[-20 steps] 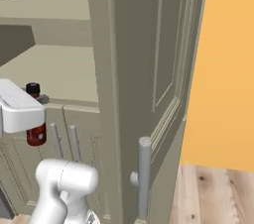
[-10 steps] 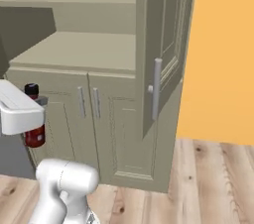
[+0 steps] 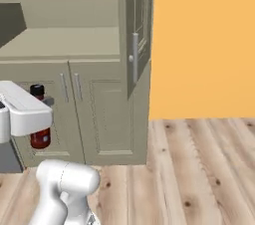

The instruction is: Move the syrup bottle and condiment bottle from the cabinet to the dining counter.

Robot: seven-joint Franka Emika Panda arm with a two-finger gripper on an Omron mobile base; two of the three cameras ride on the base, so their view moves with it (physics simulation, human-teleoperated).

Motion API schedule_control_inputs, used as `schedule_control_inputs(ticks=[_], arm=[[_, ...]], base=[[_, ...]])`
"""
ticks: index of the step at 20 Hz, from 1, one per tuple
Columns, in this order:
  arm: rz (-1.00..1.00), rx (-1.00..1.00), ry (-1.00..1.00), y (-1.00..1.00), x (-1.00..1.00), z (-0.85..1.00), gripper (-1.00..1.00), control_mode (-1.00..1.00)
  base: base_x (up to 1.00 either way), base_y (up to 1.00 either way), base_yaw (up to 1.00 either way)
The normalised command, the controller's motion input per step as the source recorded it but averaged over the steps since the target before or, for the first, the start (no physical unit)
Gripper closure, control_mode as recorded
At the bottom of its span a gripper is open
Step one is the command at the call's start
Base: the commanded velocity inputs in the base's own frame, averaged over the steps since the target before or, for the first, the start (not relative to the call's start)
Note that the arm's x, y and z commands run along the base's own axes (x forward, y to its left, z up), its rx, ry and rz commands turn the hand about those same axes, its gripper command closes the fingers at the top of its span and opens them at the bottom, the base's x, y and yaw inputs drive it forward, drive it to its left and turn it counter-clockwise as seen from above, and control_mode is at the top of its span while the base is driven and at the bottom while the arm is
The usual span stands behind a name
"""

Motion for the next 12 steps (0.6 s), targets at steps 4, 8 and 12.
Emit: schedule_control_inputs(ticks=[4,8,12], arm=[[0.0,0.0,0.0,0.0,0.0,0.0,1.0,1.0],[0.0,0.0,0.0,0.0,0.0,0.0,1.0,1.0],[0.0,0.0,0.0,0.0,0.0,0.0,1.0,1.0]], base=[[0.01,-0.18,-0.93],[0.1,-0.26,-0.92],[0.27,-0.22,-0.88]])
